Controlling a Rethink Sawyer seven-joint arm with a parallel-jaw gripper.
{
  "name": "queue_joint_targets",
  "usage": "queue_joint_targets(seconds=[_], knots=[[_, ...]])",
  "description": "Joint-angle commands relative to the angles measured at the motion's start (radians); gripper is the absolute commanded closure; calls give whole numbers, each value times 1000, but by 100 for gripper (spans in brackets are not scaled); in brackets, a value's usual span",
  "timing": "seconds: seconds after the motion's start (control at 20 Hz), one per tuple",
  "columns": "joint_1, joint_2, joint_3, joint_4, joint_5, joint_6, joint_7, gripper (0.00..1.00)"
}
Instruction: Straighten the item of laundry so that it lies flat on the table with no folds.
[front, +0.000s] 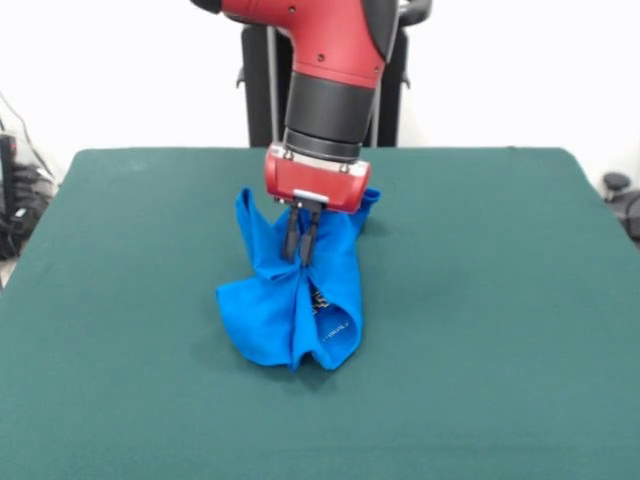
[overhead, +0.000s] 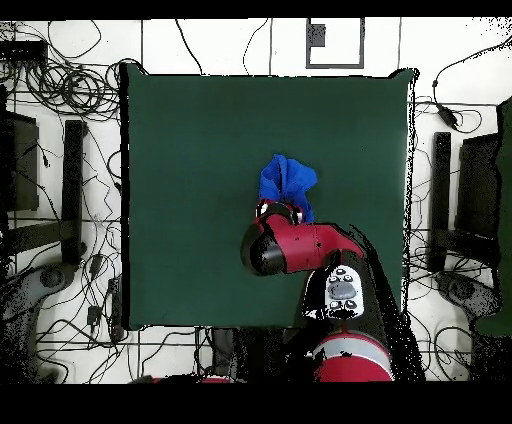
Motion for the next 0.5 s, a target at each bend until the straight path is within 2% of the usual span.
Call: queue_joint_targets(seconds=[0.05,0.5], knots=[[25,74,57,7,22,-52,113,100],[31,63,36,15,15,-92,118,100]])
